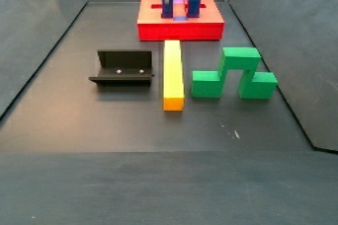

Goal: Pick up the yellow object. Move up. Move to above the board. Insert the yellow object.
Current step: Pick up the yellow object.

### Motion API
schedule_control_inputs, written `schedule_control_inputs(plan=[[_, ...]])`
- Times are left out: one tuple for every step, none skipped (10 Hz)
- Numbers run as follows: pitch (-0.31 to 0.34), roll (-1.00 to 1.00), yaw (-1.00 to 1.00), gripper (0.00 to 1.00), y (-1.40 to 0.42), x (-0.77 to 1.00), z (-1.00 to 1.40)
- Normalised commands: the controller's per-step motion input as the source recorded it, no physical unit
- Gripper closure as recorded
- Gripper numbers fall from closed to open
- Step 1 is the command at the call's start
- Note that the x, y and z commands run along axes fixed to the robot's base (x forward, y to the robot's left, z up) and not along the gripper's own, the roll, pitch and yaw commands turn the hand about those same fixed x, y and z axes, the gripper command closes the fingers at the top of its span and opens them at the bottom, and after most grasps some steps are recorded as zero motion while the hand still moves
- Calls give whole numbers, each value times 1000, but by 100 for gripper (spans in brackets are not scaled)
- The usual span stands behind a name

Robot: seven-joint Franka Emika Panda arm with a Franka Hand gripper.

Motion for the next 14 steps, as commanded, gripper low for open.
schedule_control_inputs(plan=[[-119,0,0,0,-357,711,-789],[-164,0,0,0,-340,671,-926],[-210,0,-14,0,-343,566,-871],[-243,0,-66,0,-291,454,-806],[-131,77,-109,0,-123,377,-911],[-99,71,-34,0,-77,271,-1000],[-99,73,0,0,-91,157,-1000],[-129,46,0,0,-120,69,-1000],[-156,11,0,0,-160,69,-954],[-173,0,0,0,-91,9,-886],[-237,-44,0,0,-20,0,-683],[-274,-120,-43,0,0,-103,-623],[-281,-210,0,0,40,-120,-454],[-271,-254,0,0,11,-111,-294]])
